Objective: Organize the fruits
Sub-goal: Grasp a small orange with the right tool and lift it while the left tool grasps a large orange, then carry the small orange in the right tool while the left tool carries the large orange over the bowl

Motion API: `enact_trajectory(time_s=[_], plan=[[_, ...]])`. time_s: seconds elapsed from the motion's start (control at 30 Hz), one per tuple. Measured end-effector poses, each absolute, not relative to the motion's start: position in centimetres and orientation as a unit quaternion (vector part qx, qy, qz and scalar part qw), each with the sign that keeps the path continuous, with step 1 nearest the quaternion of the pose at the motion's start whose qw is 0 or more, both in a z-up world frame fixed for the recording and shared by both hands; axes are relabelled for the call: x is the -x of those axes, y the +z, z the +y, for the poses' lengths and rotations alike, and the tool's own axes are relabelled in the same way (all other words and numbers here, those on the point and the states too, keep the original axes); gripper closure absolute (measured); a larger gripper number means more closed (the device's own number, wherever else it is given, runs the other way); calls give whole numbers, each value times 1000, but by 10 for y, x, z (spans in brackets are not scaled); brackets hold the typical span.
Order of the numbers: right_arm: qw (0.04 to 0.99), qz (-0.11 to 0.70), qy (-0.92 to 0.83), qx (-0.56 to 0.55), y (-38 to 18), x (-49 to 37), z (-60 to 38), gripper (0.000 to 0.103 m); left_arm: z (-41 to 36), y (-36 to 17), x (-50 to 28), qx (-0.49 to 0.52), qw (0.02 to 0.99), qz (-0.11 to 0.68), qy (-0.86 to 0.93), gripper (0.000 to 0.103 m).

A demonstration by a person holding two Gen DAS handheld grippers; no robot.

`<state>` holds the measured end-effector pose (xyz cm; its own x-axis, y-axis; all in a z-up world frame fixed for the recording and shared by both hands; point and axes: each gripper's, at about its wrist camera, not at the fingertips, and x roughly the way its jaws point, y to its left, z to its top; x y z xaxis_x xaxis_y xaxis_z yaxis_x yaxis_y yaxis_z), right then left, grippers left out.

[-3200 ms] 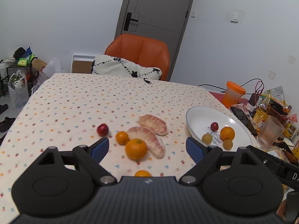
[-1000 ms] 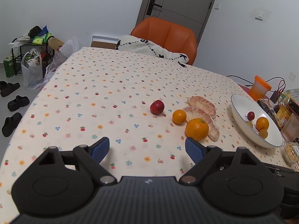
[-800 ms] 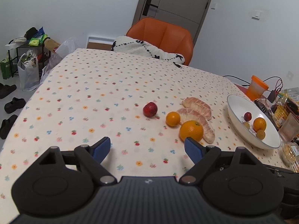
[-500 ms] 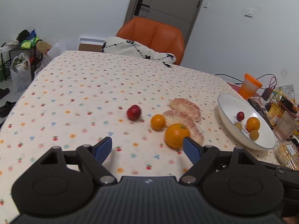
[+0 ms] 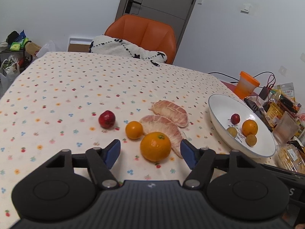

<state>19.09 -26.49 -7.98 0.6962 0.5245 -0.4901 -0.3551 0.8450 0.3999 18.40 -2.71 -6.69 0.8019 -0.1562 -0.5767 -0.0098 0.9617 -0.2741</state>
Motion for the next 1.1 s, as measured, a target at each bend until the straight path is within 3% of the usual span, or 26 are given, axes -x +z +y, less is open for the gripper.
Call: enact_trajectory(time_s=[0.07,0.13,0.2,1.1], plan=[[911,305,239,-140,-79,-191,-269,77,-29,-69,-188,133,939,316,-37,37],[912,304,236,-142,-79,-192,-272,77,-30,-71,-191,135,938,318,-37,46],[913,303,234,-143,-79,-192,-275,77,-30,-73,-193,141,934,324,-45,66],[930,268,195,-159,-62,-194,-320,77,-84,-36,-198,125,945,285,-100,67]])
